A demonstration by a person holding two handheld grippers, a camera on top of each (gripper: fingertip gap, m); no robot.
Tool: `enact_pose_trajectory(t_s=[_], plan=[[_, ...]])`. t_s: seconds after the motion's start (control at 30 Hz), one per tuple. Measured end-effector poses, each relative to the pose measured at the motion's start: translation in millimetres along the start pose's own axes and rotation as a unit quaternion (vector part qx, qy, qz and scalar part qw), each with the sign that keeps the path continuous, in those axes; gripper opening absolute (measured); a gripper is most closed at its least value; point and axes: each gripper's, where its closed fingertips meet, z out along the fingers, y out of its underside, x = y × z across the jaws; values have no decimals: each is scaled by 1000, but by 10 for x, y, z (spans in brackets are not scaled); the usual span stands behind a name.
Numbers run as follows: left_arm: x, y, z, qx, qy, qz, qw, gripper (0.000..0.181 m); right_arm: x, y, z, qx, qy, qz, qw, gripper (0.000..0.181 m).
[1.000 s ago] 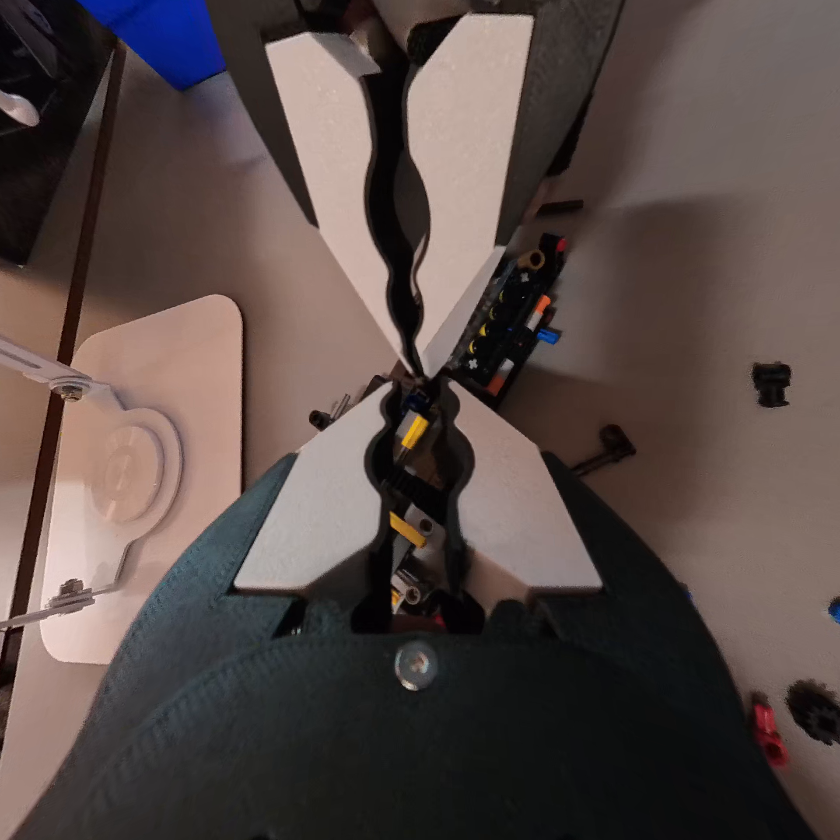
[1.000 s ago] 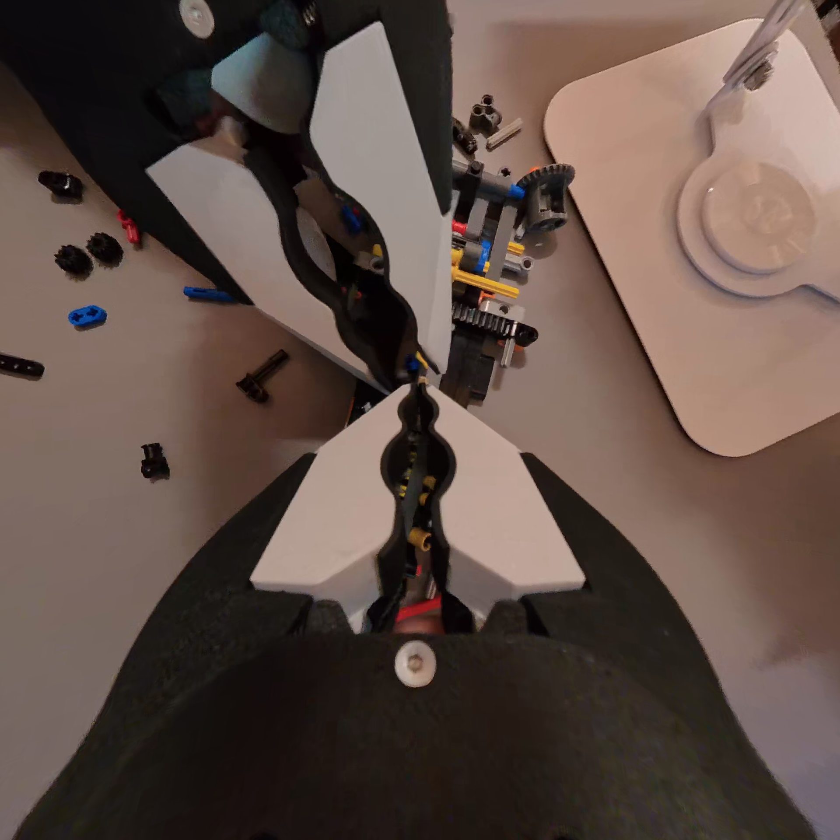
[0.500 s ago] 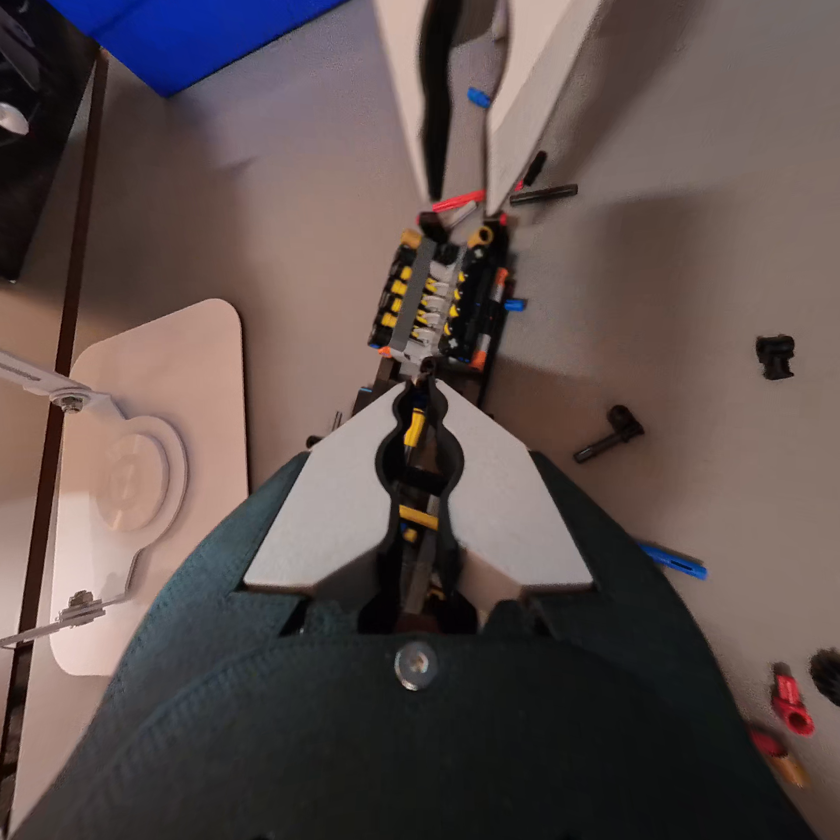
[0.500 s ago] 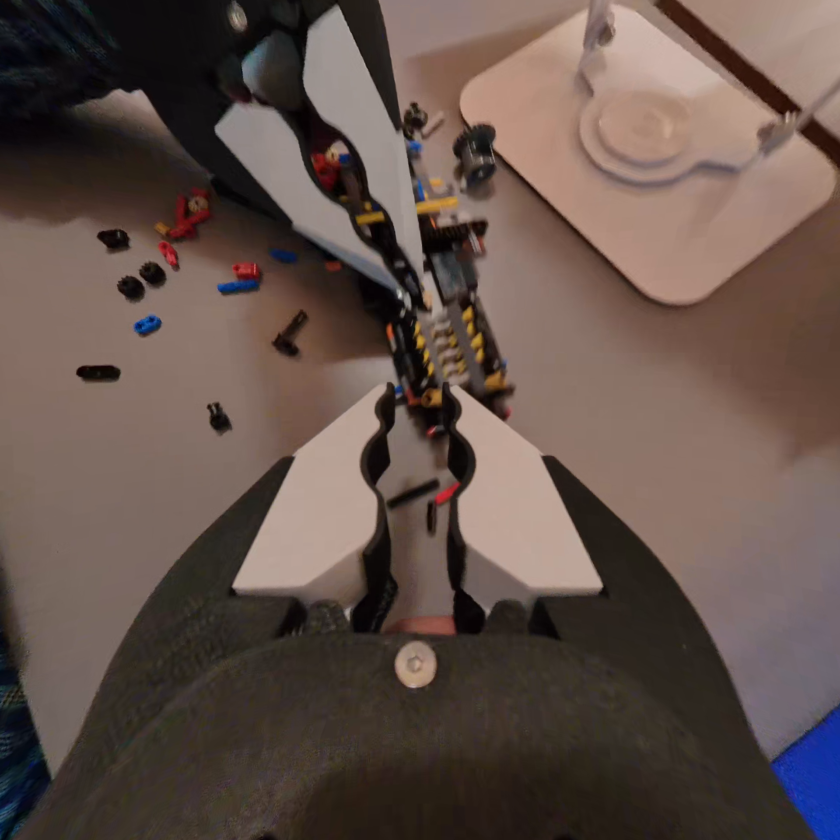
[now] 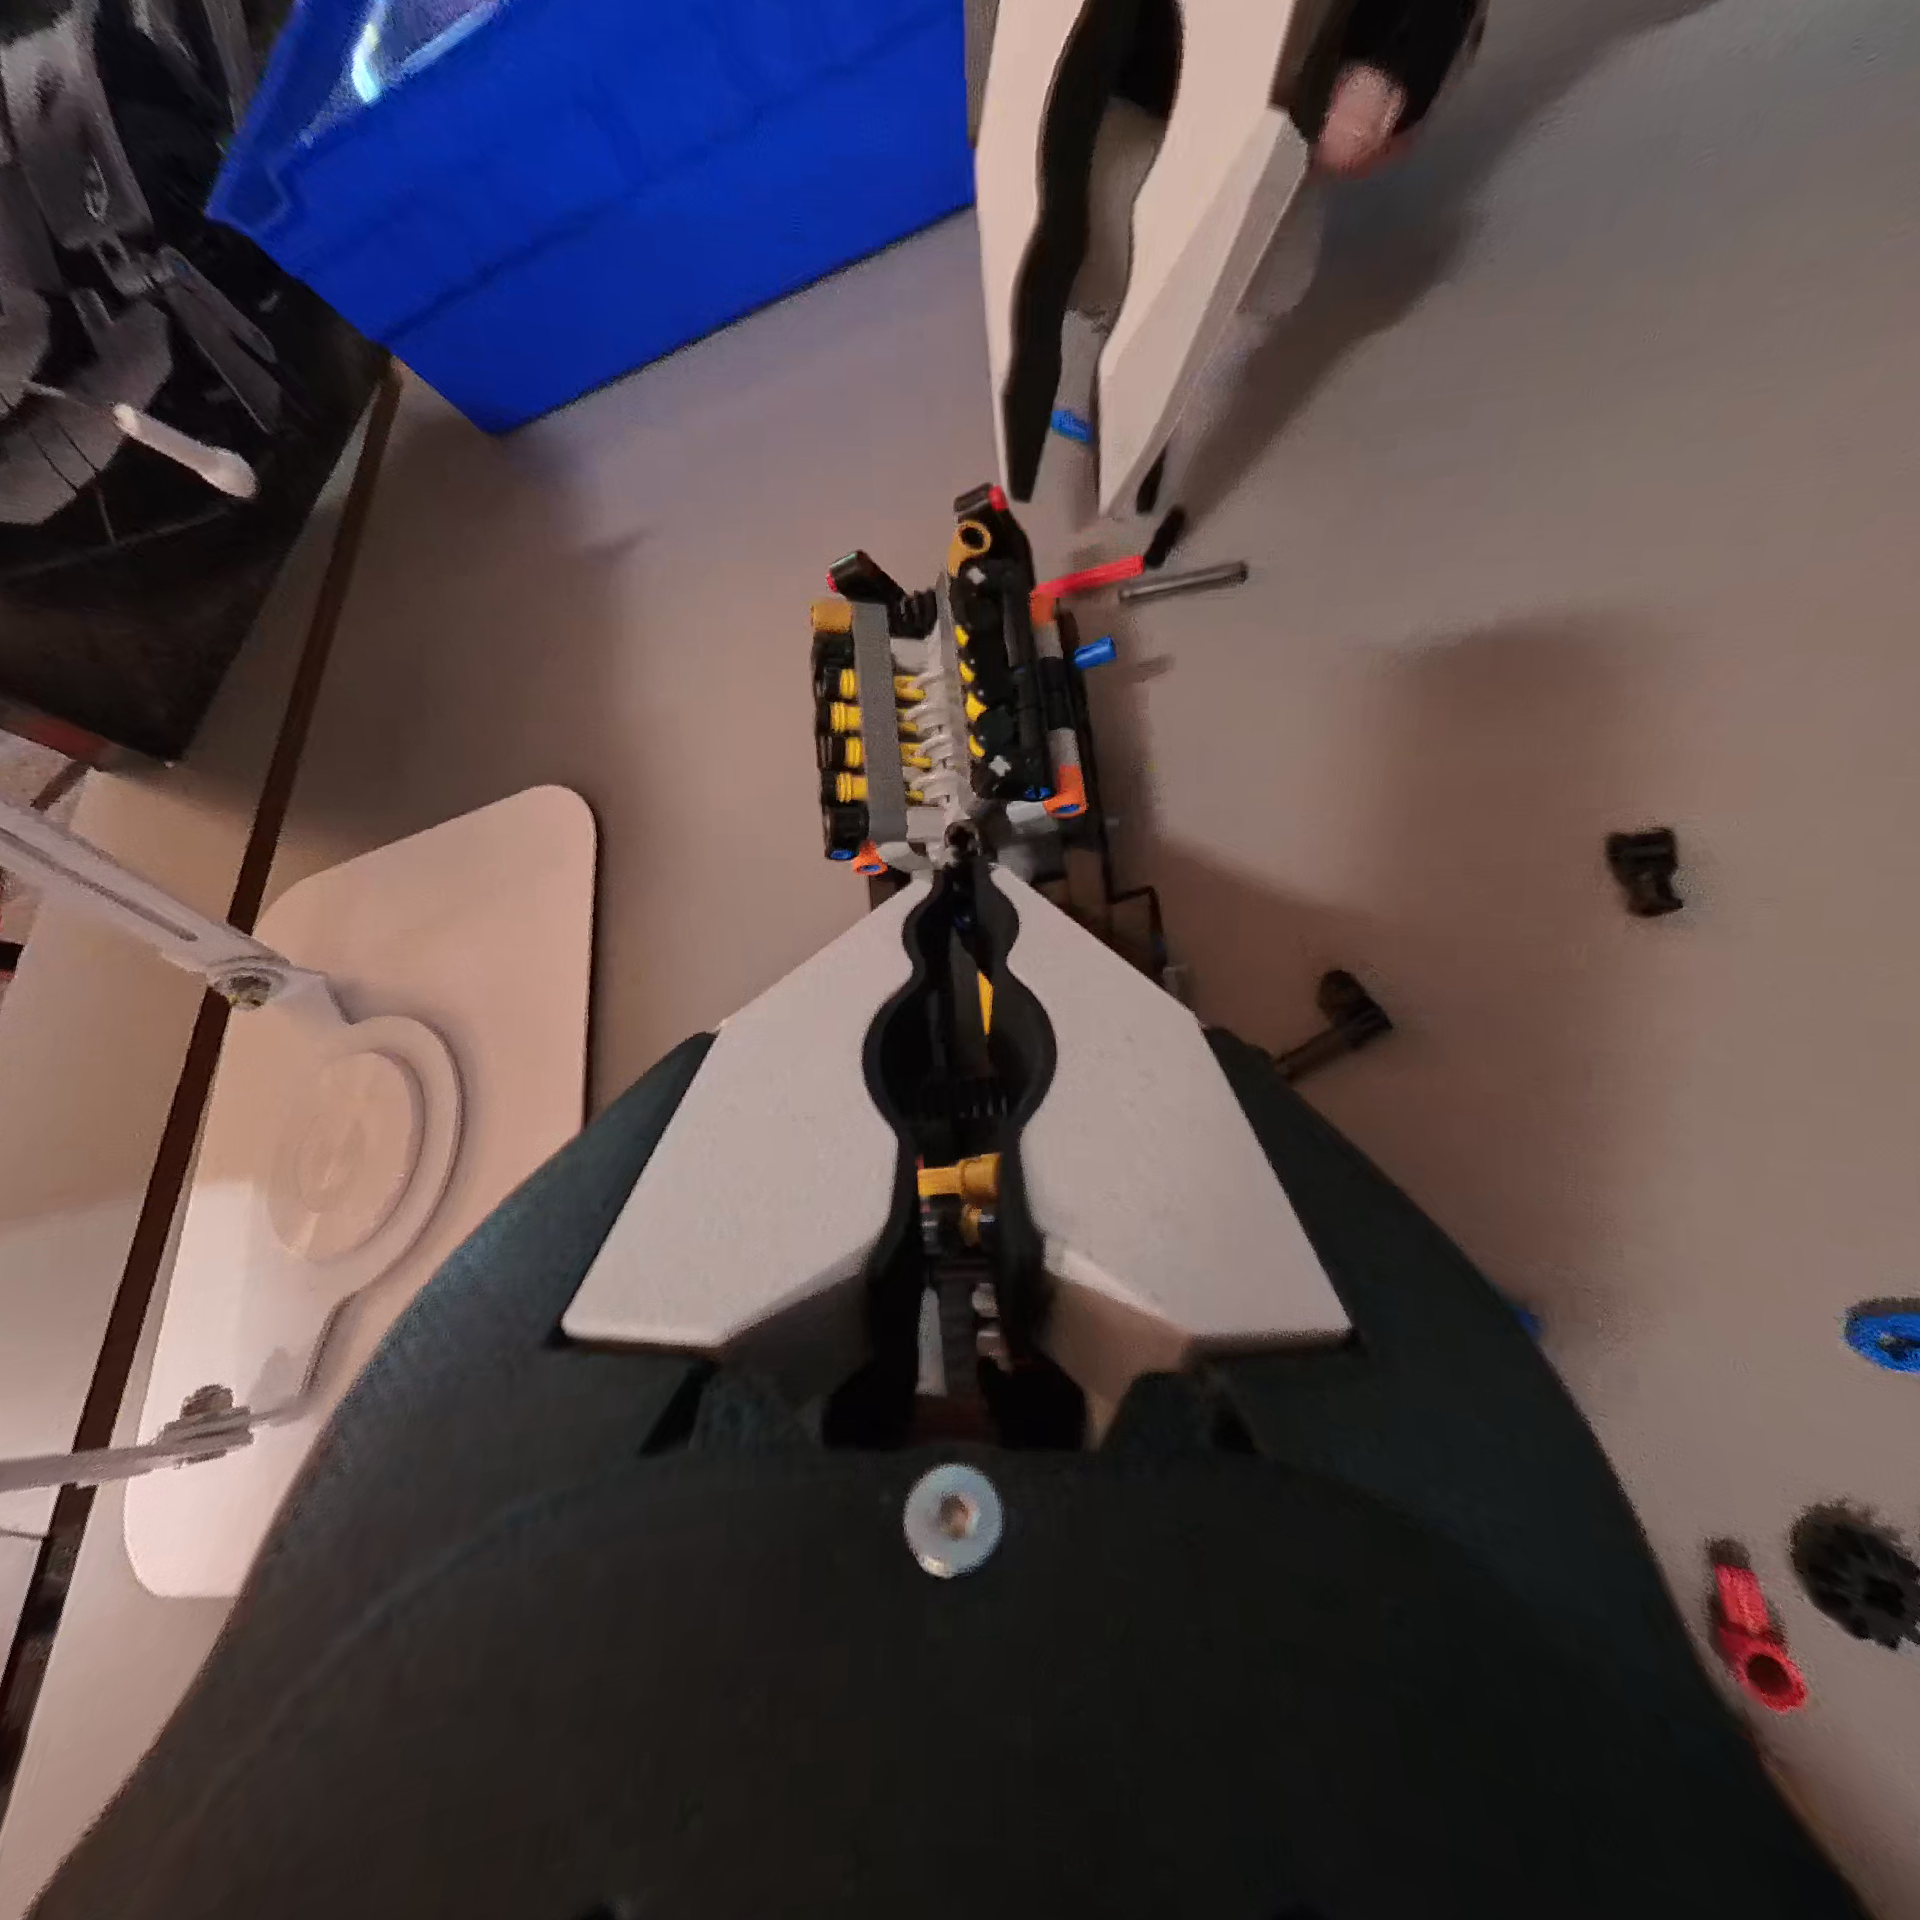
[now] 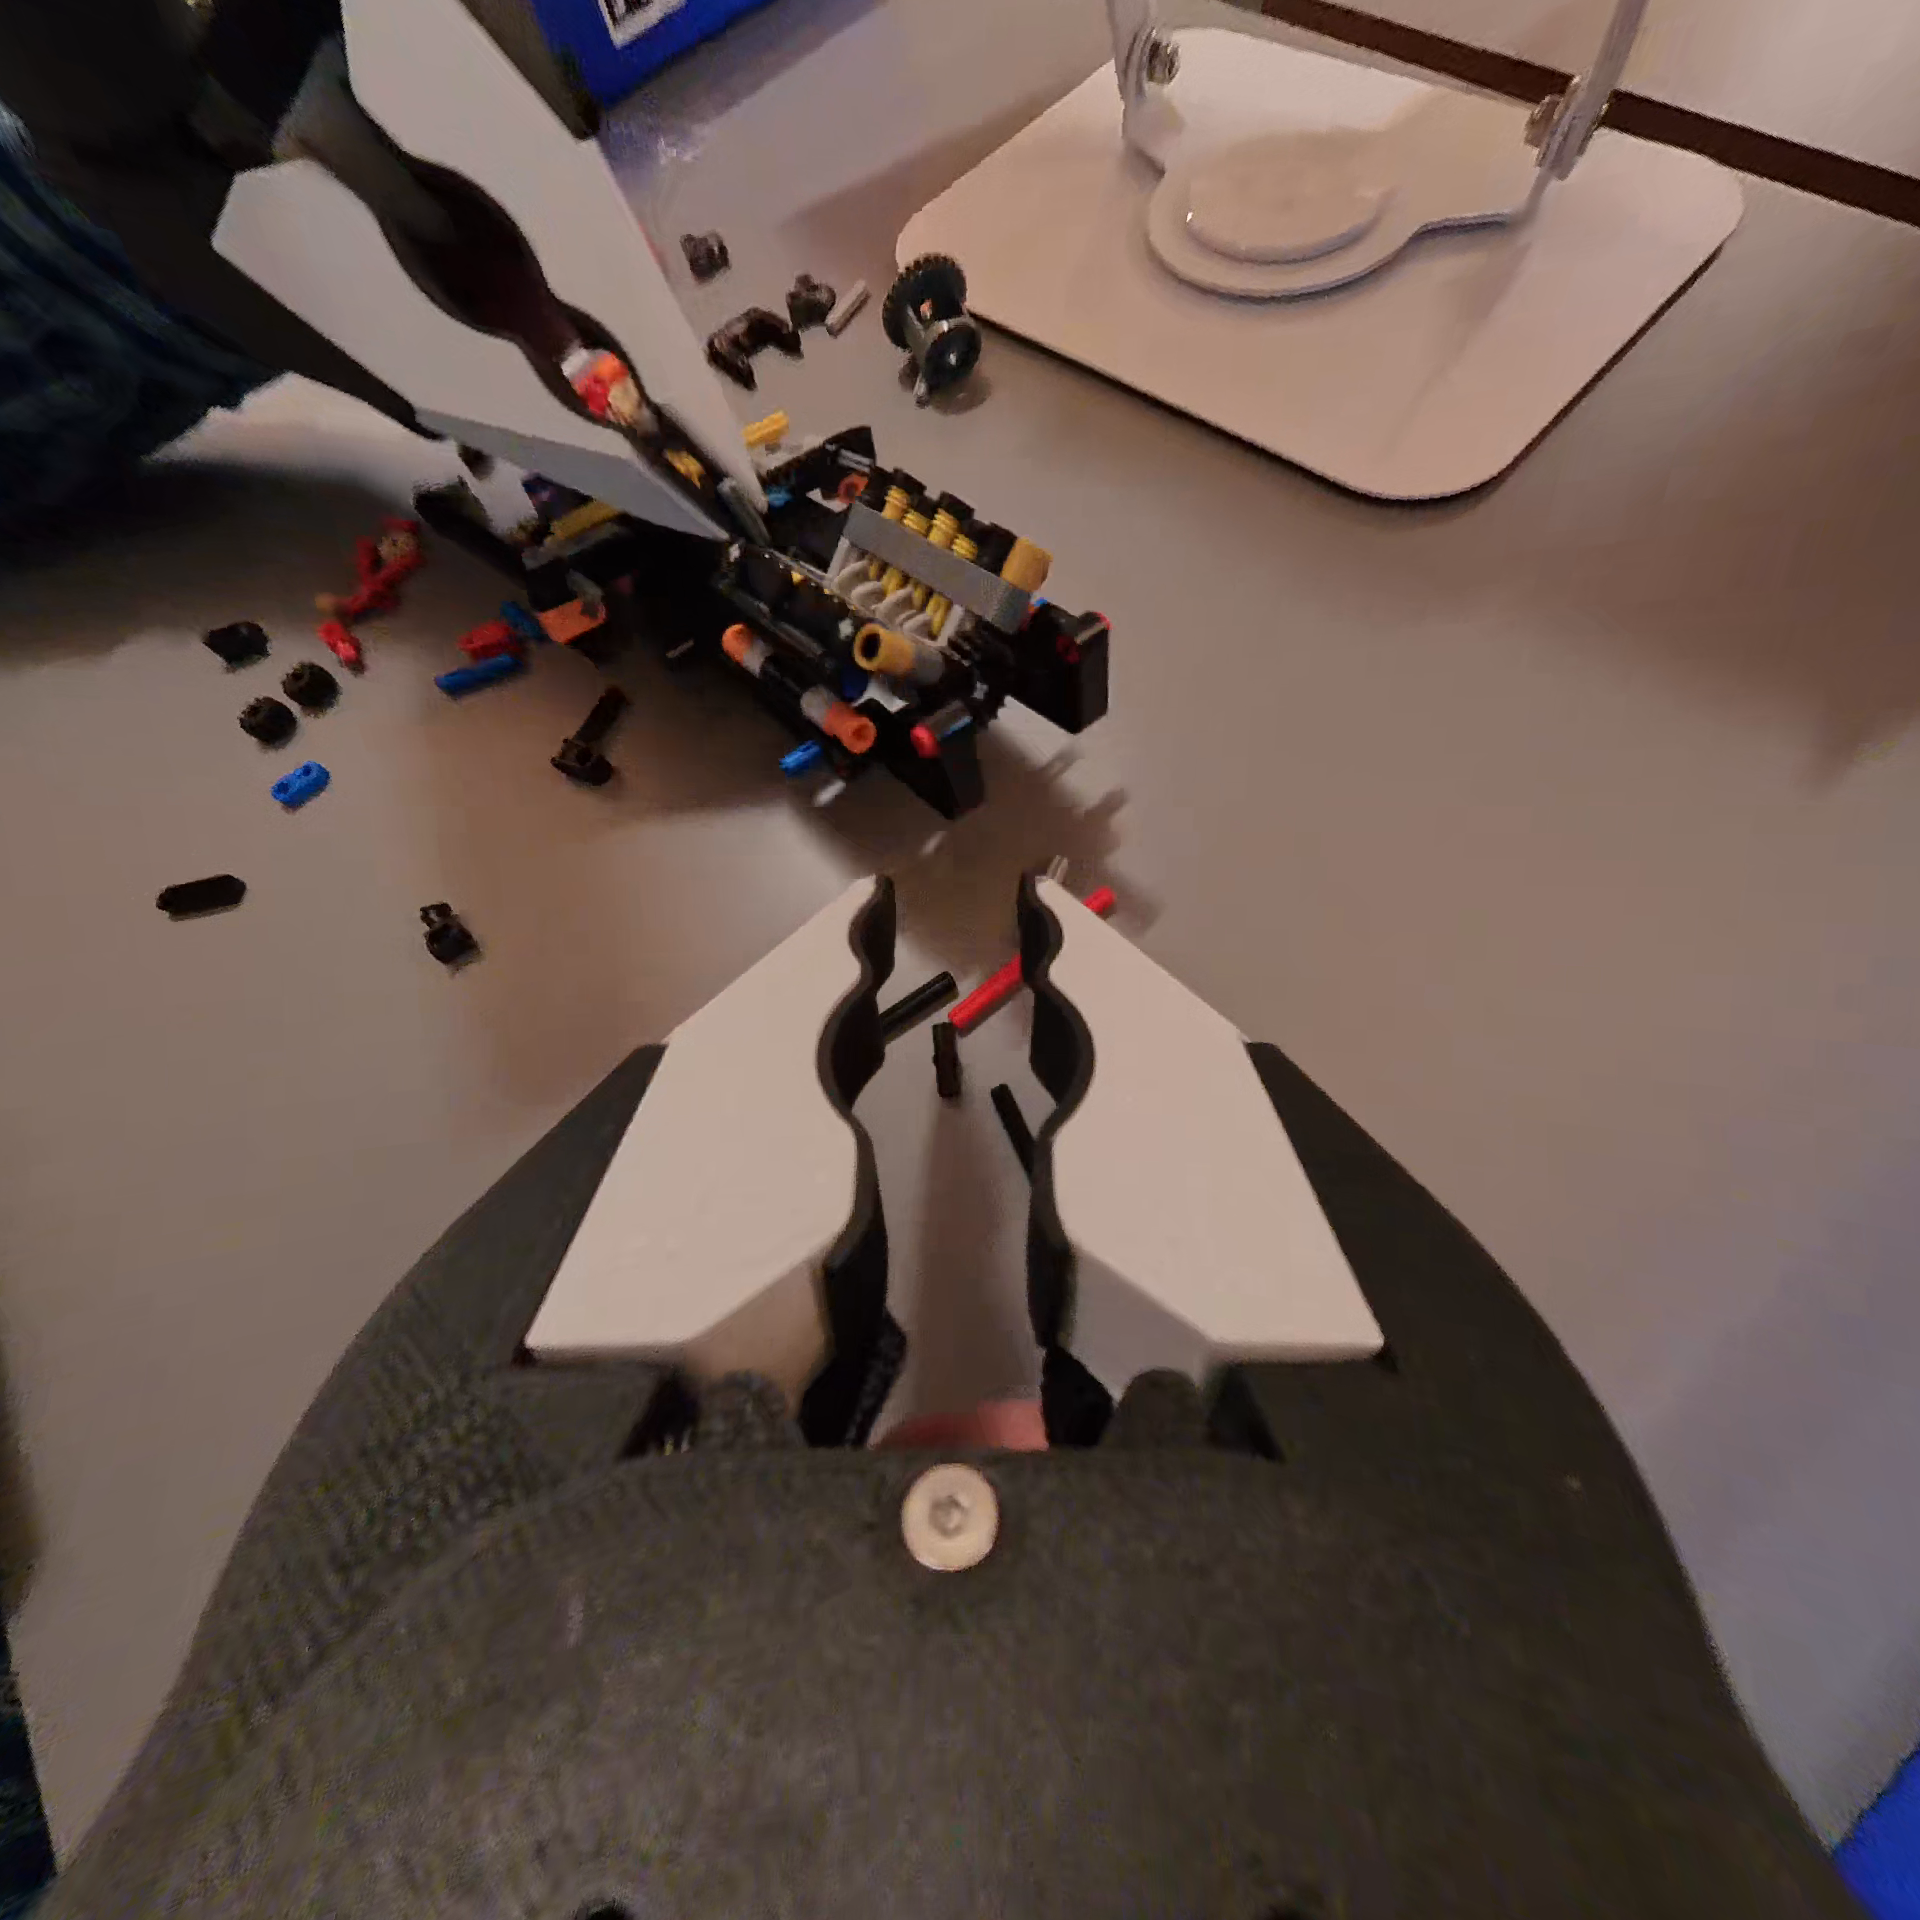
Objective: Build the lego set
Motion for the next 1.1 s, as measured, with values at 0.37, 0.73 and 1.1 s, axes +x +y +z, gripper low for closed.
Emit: enact_pose_trajectory(t_s=[0.37, 0.73, 1.1], plan=[[141, -217, -113, 94, -1, -4, 996, 1, -289, -185, -71, 84, -128, 45, 987, 57], [177, -259, -91, 109, 1, -7, 994, 0, -300, -296, -31, 125, -136, 93, 978, 33], [179, -300, -93, 123, -1, -12, 992, 0, -388, -314, -91, 137, -174, 102, 970, 53]])
